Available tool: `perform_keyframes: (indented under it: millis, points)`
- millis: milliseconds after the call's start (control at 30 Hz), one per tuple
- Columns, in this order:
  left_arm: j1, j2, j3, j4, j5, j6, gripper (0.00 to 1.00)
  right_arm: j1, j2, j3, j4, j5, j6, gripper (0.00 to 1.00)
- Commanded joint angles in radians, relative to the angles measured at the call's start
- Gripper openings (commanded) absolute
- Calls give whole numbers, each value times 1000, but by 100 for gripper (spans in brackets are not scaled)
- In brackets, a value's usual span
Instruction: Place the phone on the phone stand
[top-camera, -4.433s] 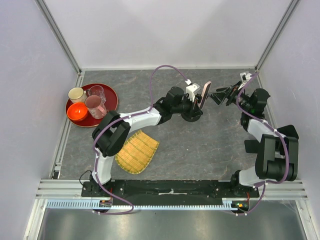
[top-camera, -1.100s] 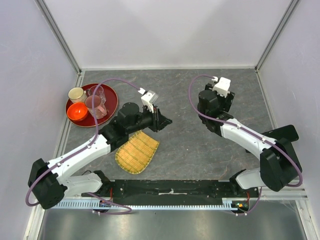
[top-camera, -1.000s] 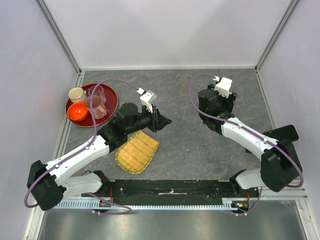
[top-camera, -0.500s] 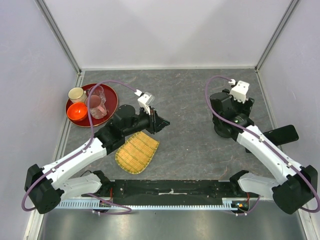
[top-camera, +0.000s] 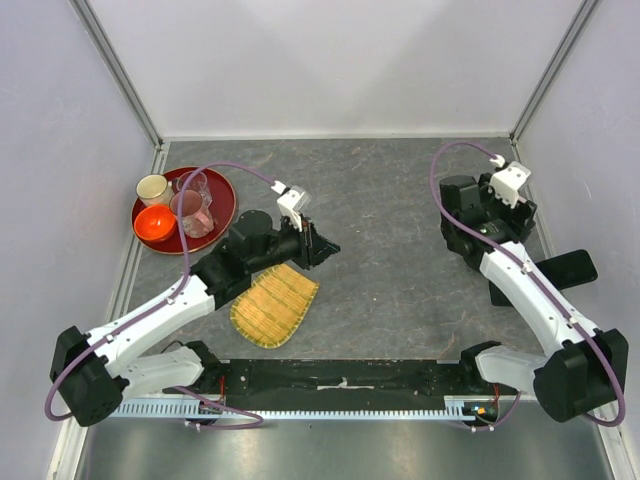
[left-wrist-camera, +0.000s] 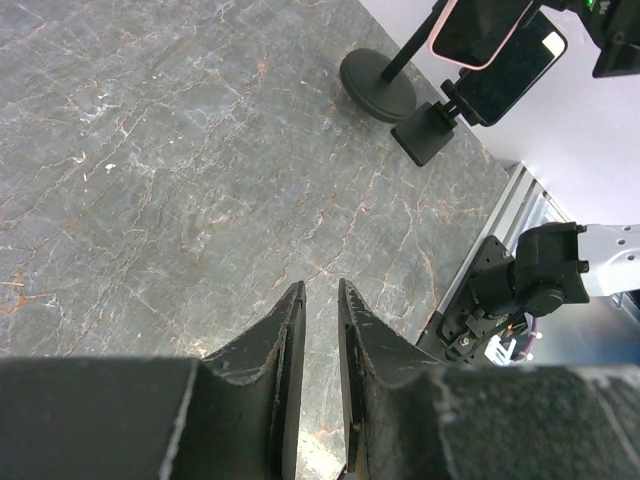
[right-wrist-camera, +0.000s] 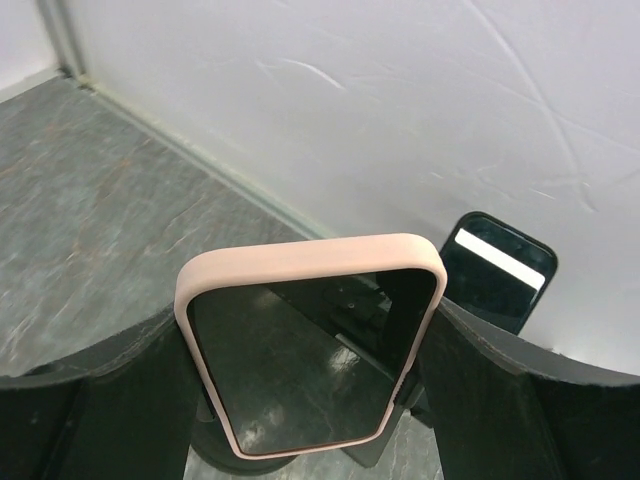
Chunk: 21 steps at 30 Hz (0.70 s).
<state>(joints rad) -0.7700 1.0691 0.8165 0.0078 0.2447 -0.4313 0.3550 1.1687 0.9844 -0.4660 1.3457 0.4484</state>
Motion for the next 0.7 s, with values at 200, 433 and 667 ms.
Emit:
perform_keyframes:
  millis: [200, 433, 667]
  points:
    - [-5, 49, 32, 21, 33, -29, 26, -105, 69, 117, 21, 199, 154, 0]
    - [-5, 54, 53, 3, 39, -29, 26, -180, 98, 122, -103, 199, 351, 0]
    - [-5, 64, 61, -2, 33, -26, 26, -235, 92, 73, -109, 172, 476, 0]
